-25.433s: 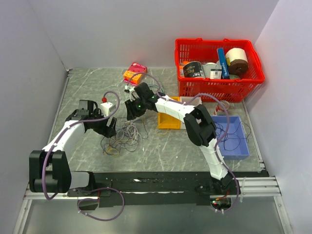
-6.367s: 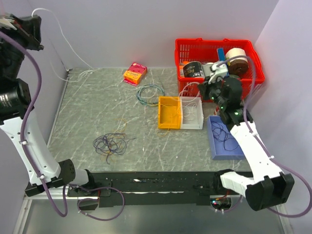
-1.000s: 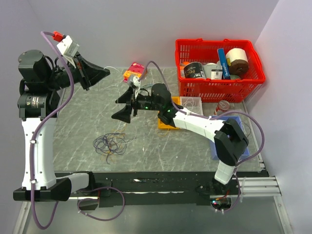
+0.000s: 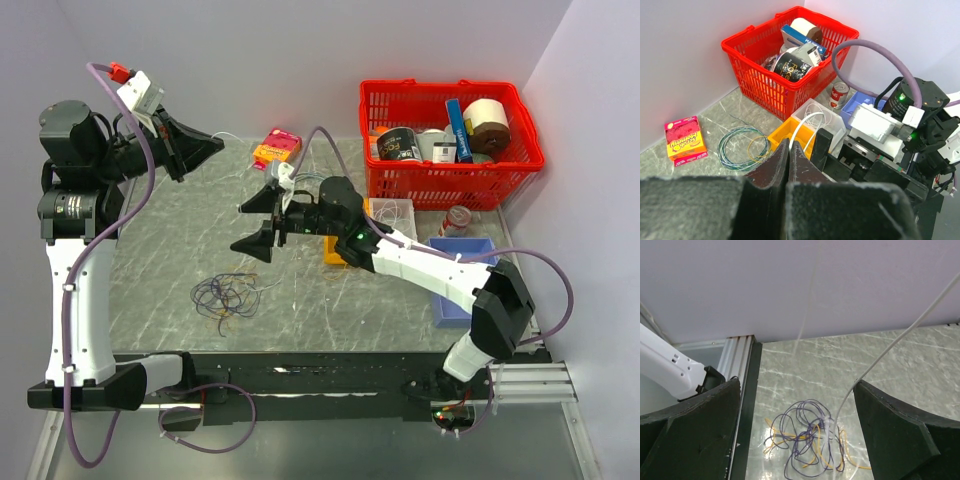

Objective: Untangle the cables

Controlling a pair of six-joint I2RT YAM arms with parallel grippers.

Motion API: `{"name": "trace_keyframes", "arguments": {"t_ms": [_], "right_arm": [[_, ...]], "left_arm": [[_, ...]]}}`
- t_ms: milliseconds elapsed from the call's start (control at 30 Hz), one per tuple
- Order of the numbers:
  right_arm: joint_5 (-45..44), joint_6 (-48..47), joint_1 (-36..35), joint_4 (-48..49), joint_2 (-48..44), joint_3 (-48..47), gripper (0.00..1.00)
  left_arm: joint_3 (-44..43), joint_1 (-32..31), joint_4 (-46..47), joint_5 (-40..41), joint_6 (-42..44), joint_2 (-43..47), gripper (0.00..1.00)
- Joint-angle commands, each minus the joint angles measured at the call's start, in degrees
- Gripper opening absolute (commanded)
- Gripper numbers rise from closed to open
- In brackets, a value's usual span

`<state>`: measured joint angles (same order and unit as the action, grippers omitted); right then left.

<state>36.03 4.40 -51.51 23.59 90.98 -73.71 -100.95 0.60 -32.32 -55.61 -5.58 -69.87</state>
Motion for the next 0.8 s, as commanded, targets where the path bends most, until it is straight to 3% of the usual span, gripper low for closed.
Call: {"name": "trace_keyframes", "arguments": {"t_ms": [0, 367, 700, 767], "right_arm": [[-2.0, -1.59, -0.44, -3.46, -0.81, -3.27, 1.0], [-18.35, -0.98, -4.66, -8.74, 5.61, -10.57, 1.0], [-20.81, -1.5, -6.59, -9.97, 7.63, -11.89, 0.99], [-21.18, -1.94, -6.33, -11.2, 7.9, -12.85, 0.91]], "left_arm": [[-0.83, -0.16, 1.73, -0.72, -0.57, 0.87, 0.01], [-0.83, -0.25, 2.79, -0.9, -1.62, 1.05, 0.01], [-0.74, -0.16, 3.22, -1.77, -2.41, 0.87, 0.01], [-0.66, -0.16, 3.23, -2.92, -2.94, 0.96, 0.01]]}}
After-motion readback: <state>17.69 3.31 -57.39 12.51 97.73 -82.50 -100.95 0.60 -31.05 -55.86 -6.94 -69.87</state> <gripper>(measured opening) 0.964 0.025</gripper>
